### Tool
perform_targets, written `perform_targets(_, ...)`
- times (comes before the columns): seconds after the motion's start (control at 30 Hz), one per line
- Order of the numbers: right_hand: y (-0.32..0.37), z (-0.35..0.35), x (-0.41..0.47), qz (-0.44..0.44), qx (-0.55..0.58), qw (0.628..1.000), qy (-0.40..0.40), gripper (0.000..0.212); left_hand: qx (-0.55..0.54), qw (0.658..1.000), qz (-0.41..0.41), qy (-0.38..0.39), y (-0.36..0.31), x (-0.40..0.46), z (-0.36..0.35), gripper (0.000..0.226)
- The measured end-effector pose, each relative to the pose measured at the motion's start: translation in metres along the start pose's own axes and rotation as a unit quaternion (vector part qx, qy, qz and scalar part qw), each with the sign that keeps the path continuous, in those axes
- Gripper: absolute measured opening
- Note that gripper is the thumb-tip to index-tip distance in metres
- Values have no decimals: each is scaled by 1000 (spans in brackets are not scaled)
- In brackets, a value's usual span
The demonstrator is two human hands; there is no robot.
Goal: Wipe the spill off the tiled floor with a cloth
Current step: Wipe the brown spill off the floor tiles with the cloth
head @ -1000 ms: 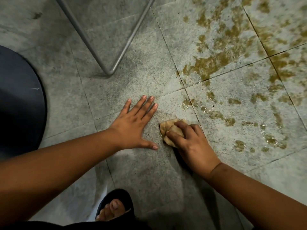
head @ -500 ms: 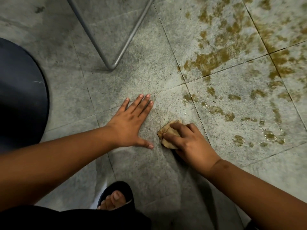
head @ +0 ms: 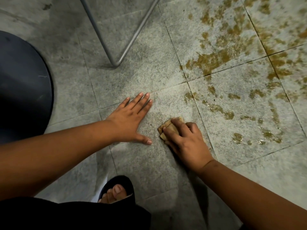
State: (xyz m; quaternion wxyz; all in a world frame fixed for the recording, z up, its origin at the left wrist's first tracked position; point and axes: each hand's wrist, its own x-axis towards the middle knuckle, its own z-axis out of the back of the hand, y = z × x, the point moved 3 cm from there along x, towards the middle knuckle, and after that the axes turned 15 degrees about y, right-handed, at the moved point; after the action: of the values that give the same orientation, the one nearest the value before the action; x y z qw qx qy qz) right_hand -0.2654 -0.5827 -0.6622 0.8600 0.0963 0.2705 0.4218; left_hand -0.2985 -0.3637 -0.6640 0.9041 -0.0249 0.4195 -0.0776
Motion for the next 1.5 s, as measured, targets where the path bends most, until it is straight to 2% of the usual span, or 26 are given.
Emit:
perform_targets(0.1,2,11,6,17,16,999,-25,31,-3,1000,0,2,0,-1,-1,130)
perform_targets(0.23,6,25,23,-7,79,995,-68,34,-3,1000,1,0,0,-3,-3,129)
perform_targets(0.43,5,13,31,-20,33,999,-34,35,-5,1000,4,1,0,-4,-2,128)
perform_targets(0.67,11,-2,-19,-15,44,999,-3,32,-12,1000,2,-6,-1,-1,-4,127)
perform_targets(0.83,9,24,25,-7,58,997,-49,37,-14,1000,5,-19,-2,0,-6,127)
perform_targets(0.93,3,27,43,-16,36,999,-25,37,-10,1000,11,-20,-3,0,-6,127)
perform_targets(1.17,5,1,-22,6,50,999,18,35,-13,1000,14,-8,-2,0,-4,128)
perform_targets(1.27,0,11,-17,34,53,998,-4,31,-9,1000,22,-4,-5,0,-2,128)
perform_targets(1.37,-7,33,13,8,62,996,-58,36,-16,1000,25,-2,-7,-1,2,128)
perform_targets(1.5,-21,41,42,-41,45,997,-39,36,-30,999,8,-15,-13,3,10,129)
